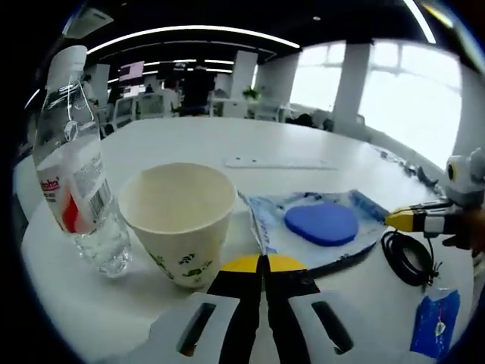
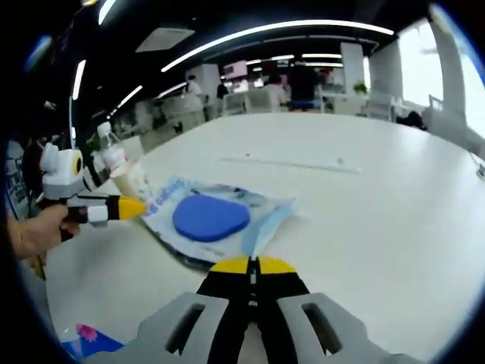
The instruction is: Arrange the tabletop items into an orderly group along one side of the table until the central work area is clear of visible clutter.
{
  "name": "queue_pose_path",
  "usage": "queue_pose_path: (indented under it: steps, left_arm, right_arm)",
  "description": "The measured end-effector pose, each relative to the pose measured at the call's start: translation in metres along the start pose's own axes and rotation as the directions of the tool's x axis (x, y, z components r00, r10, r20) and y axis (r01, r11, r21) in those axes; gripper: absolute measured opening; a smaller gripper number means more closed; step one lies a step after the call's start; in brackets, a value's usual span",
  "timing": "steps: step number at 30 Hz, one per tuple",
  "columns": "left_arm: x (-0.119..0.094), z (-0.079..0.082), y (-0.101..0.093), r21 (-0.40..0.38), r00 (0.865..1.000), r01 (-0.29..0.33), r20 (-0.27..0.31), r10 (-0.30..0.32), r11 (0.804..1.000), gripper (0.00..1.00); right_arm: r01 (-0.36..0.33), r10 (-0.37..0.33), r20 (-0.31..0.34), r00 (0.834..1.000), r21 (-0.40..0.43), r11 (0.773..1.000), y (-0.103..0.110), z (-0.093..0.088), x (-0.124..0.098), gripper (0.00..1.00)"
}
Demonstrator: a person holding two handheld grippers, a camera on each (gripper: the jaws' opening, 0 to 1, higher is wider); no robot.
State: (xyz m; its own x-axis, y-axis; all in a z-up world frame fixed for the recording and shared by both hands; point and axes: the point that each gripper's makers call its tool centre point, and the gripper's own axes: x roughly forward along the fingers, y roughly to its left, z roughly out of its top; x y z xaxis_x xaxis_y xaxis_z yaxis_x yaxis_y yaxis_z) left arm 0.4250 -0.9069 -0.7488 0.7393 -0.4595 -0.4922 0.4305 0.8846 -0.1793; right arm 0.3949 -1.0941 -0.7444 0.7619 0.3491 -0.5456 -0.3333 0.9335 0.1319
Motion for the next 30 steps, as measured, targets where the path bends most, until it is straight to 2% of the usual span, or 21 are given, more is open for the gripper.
queue_pose_path:
  steps: [10, 15, 21, 26, 30]
  left_arm:
    - [0.0017, -0.0021, 0.0046, -0.031, 1.000, -0.019, 0.002, 0.019, 0.999, 0.00]
    - [0.0011, -0.0029, 0.0046, -0.026, 1.000, -0.021, 0.003, 0.021, 0.999, 0.00]
    - [-0.0003, -0.0035, 0.0048, -0.040, 1.000, -0.022, 0.000, 0.022, 0.999, 0.00]
    - [-0.0005, -0.0026, 0.0049, 0.012, 1.000, -0.022, 0.011, 0.022, 1.000, 0.01]
    - [-0.0005, -0.0033, 0.0058, 0.005, 1.000, -0.022, 0.010, 0.022, 1.000, 0.02]
  right_arm:
    - [0.004, -0.004, -0.004, 1.000, 0.011, 1.000, -0.0035, -0.0005, 0.0056, 0.00]
    - [0.028, -0.031, -0.046, 0.998, -0.068, 0.997, -0.0032, -0.0042, 0.0084, 0.00]
    - [0.027, -0.030, -0.057, 0.998, -0.056, 0.998, -0.0041, -0.0046, 0.0094, 0.00]
    - [0.024, -0.029, -0.064, 0.998, -0.070, 0.997, -0.0038, -0.0048, 0.0091, 0.00]
    - [0.026, -0.031, -0.068, 0.997, -0.066, 0.997, -0.0040, -0.0049, 0.0082, 0.02]
